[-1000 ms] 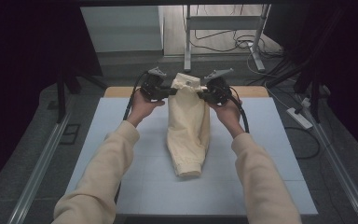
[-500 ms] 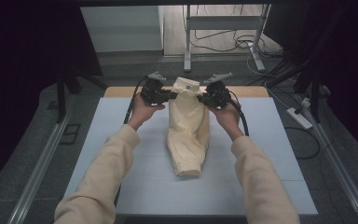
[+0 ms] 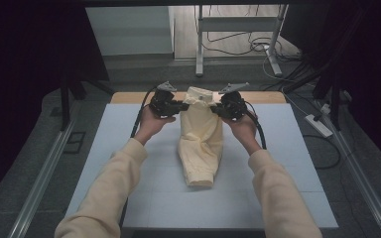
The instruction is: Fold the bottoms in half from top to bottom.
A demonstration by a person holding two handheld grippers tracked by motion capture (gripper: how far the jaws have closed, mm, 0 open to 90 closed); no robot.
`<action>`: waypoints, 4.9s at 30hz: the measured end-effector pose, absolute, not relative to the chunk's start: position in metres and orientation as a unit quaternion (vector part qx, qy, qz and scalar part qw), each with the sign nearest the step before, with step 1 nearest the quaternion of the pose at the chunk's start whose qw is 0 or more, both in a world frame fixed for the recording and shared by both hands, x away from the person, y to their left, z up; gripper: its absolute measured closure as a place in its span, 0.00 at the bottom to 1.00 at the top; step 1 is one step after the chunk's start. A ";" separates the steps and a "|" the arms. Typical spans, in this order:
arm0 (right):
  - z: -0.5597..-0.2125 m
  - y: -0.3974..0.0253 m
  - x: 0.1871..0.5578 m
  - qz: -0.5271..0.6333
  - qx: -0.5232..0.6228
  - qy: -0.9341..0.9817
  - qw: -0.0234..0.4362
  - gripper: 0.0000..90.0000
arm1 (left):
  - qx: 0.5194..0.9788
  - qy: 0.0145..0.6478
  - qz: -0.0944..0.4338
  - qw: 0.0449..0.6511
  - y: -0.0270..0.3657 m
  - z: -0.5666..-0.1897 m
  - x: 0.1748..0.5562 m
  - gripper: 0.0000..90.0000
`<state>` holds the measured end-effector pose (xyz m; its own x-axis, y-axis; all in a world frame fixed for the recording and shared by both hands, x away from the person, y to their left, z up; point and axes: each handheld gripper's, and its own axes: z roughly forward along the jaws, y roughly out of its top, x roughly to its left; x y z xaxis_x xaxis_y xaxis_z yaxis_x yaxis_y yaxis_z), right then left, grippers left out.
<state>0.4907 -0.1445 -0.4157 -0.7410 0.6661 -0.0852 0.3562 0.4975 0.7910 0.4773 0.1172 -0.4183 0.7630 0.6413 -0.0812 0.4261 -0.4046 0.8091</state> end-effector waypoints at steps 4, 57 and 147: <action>-0.417 -0.147 0.485 0.403 0.300 0.843 0.194 0.87 | 0.828 0.319 0.121 0.446 0.117 -0.420 0.469 0.87; -0.443 -0.155 0.439 0.412 0.286 0.849 0.167 0.86 | 0.829 0.306 0.096 0.457 0.120 -0.451 0.421 0.87; -0.490 -0.163 0.384 0.404 0.262 0.868 0.121 0.80 | 0.855 0.295 0.053 0.423 0.114 -0.498 0.374 0.78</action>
<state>0.3836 -0.1626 -0.4895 -0.8333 0.5529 0.0024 0.3579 0.5361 0.7646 0.3742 0.1142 -0.4981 0.8204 0.5493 -0.1588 0.4595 -0.4681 0.7549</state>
